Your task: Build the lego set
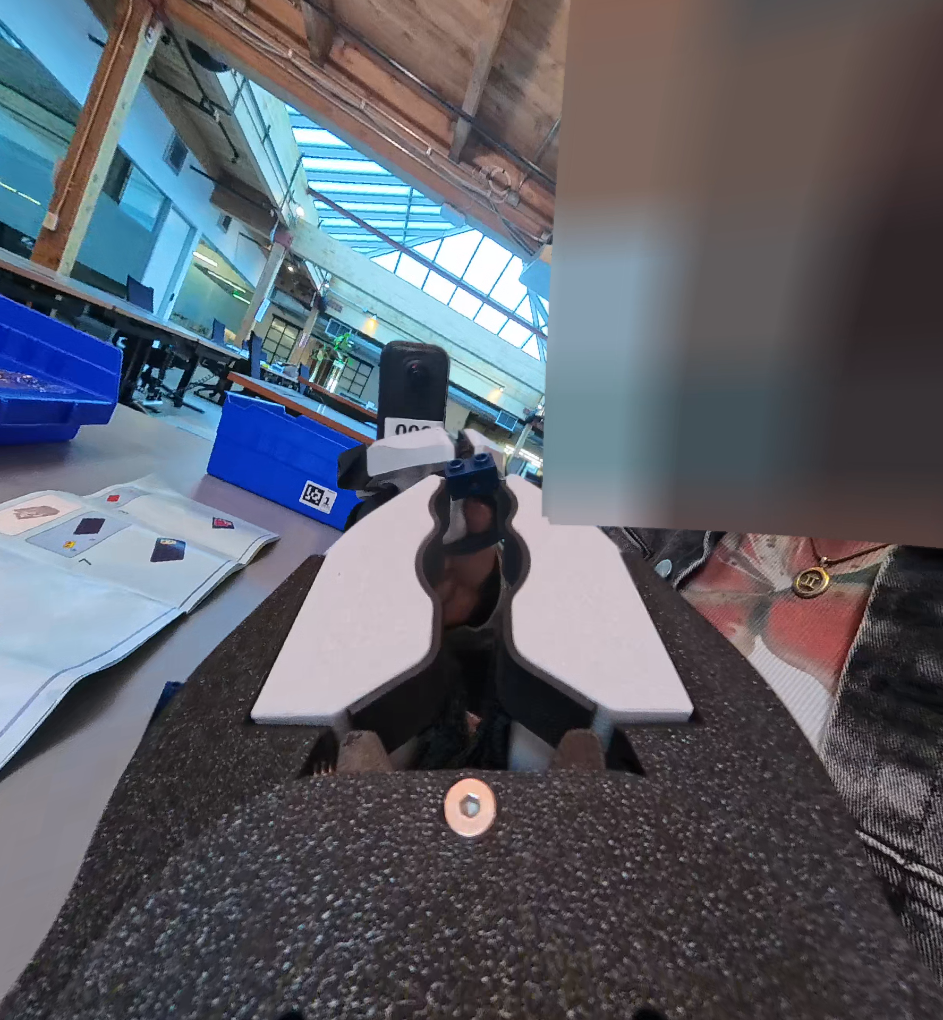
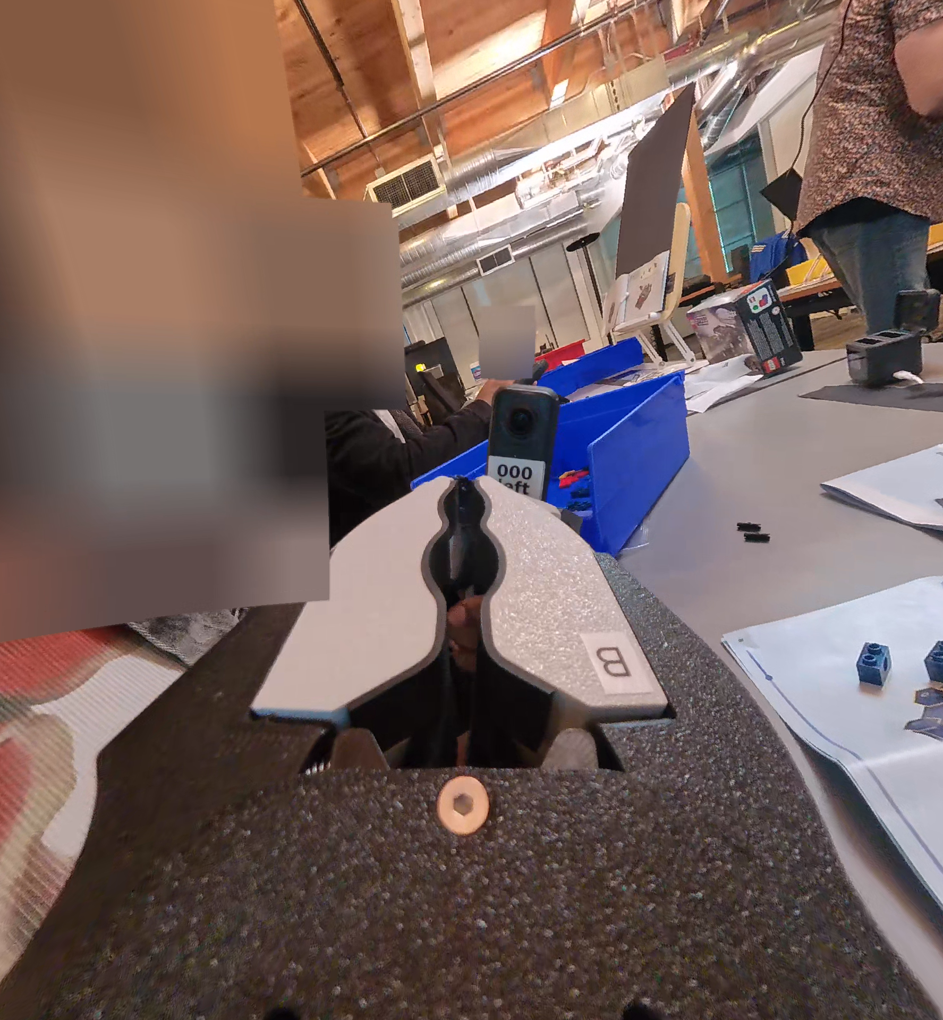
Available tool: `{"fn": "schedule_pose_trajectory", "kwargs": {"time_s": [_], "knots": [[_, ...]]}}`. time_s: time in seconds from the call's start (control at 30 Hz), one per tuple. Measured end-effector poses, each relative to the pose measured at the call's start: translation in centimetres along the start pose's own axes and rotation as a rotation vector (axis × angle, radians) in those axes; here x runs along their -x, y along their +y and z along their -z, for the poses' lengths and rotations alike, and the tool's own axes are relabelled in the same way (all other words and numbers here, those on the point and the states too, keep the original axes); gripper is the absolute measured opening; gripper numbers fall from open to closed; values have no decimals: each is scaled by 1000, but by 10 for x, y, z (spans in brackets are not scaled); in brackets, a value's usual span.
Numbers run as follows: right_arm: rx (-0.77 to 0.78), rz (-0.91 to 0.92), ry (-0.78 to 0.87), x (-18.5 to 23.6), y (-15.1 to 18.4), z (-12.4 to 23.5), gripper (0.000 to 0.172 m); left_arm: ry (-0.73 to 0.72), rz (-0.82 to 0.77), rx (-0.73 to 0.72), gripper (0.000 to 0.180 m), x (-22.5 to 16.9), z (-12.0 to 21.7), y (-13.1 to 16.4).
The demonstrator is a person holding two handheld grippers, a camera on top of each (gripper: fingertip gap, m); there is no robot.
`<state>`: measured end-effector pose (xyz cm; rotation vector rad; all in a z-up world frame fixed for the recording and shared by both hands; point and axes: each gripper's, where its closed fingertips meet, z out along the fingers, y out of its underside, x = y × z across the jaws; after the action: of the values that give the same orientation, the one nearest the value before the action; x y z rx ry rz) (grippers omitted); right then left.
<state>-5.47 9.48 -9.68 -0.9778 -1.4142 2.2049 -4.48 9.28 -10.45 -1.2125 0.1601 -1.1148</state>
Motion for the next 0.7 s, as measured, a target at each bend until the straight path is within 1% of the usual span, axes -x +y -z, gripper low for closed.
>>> {"fn": "schedule_pose_trajectory", "kwargs": {"time_s": [0.17,0.33,0.43,0.6,0.7], "knots": [[32,33,-3,1,3,1,4,-16,-28,36,16,0,0,3],[100,93,4,0,9,5,4,-54,-63,114,15,3,1,11],[124,124,8,0,11,6,4,-54,-54,127,15,4,1,14],[114,91,-5,0,12,6,4,-37,-32,115,15,4,1,14],[71,61,-8,0,12,4,5,-11,-13,48,16,1,1,7]]}}
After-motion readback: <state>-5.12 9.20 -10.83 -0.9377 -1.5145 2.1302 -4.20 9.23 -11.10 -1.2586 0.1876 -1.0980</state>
